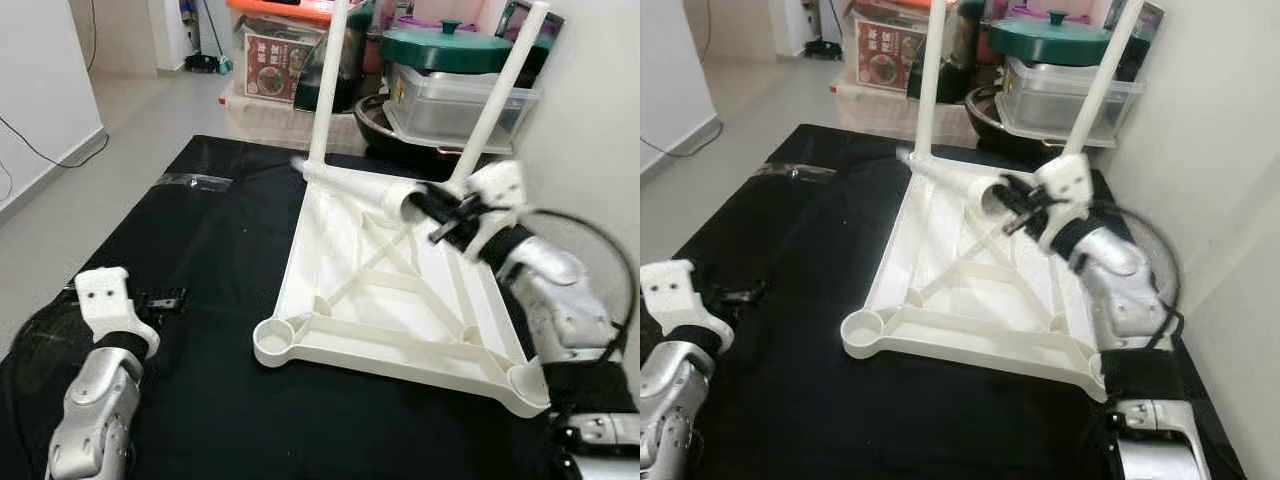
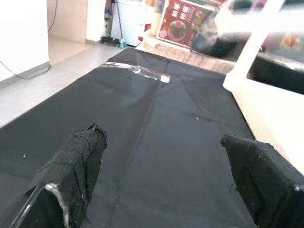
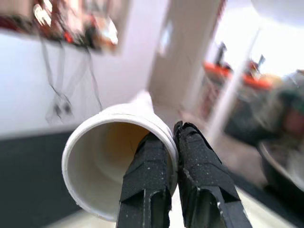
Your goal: Building children table
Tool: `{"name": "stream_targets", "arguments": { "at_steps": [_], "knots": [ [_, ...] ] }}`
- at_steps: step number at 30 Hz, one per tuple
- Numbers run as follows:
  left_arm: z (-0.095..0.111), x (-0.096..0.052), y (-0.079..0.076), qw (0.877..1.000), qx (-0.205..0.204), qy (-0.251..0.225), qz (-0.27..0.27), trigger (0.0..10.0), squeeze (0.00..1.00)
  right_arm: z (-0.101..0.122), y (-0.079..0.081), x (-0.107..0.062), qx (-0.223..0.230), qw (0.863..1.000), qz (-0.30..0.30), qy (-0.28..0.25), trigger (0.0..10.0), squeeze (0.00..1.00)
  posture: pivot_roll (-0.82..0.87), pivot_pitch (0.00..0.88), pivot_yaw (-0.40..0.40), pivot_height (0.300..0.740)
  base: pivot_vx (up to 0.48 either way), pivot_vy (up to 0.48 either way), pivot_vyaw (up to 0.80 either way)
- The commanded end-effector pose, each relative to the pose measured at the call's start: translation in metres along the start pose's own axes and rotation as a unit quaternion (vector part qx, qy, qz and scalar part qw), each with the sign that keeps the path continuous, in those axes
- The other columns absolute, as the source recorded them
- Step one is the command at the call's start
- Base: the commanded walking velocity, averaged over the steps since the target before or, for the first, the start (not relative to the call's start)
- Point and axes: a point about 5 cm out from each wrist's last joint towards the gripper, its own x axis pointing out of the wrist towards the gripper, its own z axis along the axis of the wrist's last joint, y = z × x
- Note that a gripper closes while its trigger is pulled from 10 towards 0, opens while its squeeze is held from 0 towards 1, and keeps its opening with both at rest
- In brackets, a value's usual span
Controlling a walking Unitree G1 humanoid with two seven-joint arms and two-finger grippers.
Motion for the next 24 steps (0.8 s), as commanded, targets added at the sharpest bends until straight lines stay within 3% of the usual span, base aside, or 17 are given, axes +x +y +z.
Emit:
{"name": "stream_targets", "arguments": {
  "at_steps": [1, 2, 3, 5, 8, 12, 14, 15, 16, 18, 19, 21, 22, 24],
  "knots": [
    [0.0, 0.0, -0.002, 1.0, -0.012, 0.001, -0.002, 10.0, 0.0, 0.006, -0.002, -0.002, 0.004, 1.0, -0.001, -0.023, 0.0, 0.0, 0.13, 0.0, -0.107, 0.74, 0.0, 0.0, 0.0],
    [0.005, 0.003, -0.005, 0.998, -0.069, -0.012, 0.0, 10.0, 0.0, 0.004, 0.006, 0.002, 0.07, 0.996, -0.009, -0.062, 0.0, 0.0, 0.13, 0.0, -0.105, 0.74, 0.0, 0.0, 0.0],
    [0.005, 0.003, -0.005, 0.998, -0.069, -0.012, 0.0, 10.0, 0.0, 0.004, 0.006, 0.002, 0.07, 0.996, -0.009, -0.062, 0.0, 0.0, 0.13, 0.0, -0.105, 0.74, 0.0, 0.0, 0.0],
    [0.011, 0.005, -0.009, 0.993, -0.119, -0.026, -0.006, 10.0, 0.0, 0.0, 0.013, 0.004, 0.129, 0.988, -0.011, -0.085, 0.0, 0.0, 0.14, 0.0, -0.107, 0.74, 0.0, 0.0, 0.0],
    [0.015, 0.006, -0.009, 0.989, -0.144, -0.036, -0.011, 10.0, 0.0, -0.005, 0.019, 0.005, 0.16, 0.983, -0.004, -0.091, 0.0, 0.0, 0.14, 0.0, -0.107, 0.74, 0.0, 0.0, 0.0],
    [0.037, 0.004, -0.015, 0.956, -0.274, -0.086, -0.066, 10.0, 0.0, -0.029, 0.051, 0.011, 0.225, 0.97, 0.049, -0.073, 0.0, 0.0, 0.15, 0.0, -0.121, 0.74, 0.0, 0.0, 0.0],
    [0.039, 0.003, -0.017, 0.951, -0.286, -0.09, -0.077, 10.0, 0.0, -0.031, 0.054, 0.011, 0.231, 0.969, 0.055, -0.072, 0.0, 0.0, 0.15, 0.0, -0.121, 0.74, 0.0, 0.0, 0.0],
    [0.042, 0.001, -0.022, 0.94, -0.311, -0.095, -0.104, 10.0, 0.0, -0.038, 0.065, 0.013, 0.247, 0.965, 0.068, -0.063, 0.0, 0.0, 0.15, 0.0, -0.121, 0.74, 0.0, 0.0, 0.0],
    [0.042, 0.001, -0.022, 0.94, -0.311, -0.095, -0.104, 10.0, 0.0, -0.038, 0.065, 0.013, 0.247, 0.965, 0.068, -0.063, 0.0, 0.0, 0.15, 0.0, -0.121, 0.74, 0.0, 0.0, 0.0],
    [0.043, -0.002, -0.028, 0.926, -0.34, -0.094, -0.134, 10.0, 0.0, -0.047, 0.077, 0.015, 0.278, 0.955, 0.083, -0.054, 0.0, 0.0, 0.14, 0.0, -0.117, 0.74, 0.0, 0.0, 0.0],
    [0.043, -0.002, -0.028, 0.926, -0.34, -0.094, -0.134, 10.0, 0.0, -0.047, 0.077, 0.015, 0.278, 0.955, 0.083, -0.054, 0.0, 0.0, 0.14, 0.0, -0.117, 0.74, 0.0, 0.0, 0.0],
    [0.042, -0.002, -0.029, 0.918, -0.361, -0.091, -0.141, 10.0, 0.0, -0.047, 0.087, 0.013, 0.321, 0.939, 0.109, -0.059, 0.0, 0.0, 0.15, 0.0, -0.121, 0.74, 0.0, 0.0, 0.0],
    [0.042, -0.002, -0.029, 0.918, -0.361, -0.091, -0.141, 10.0, 0.0, -0.047, 0.087, 0.013, 0.321, 0.939, 0.109, -0.059, 0.0, 0.0, 0.15, 0.0, -0.121, 0.74, 0.0, 0.0, 0.0],
    [0.042, -0.002, -0.027, 0.911, -0.377, -0.089, -0.142, 10.0, 0.0, -0.046, 0.092, 0.011, 0.349, 0.925, 0.132, -0.065, 0.0, 0.0, 0.15, 0.0, -0.121, 0.74, 0.0, 0.0, 0.0]
  ]
}}
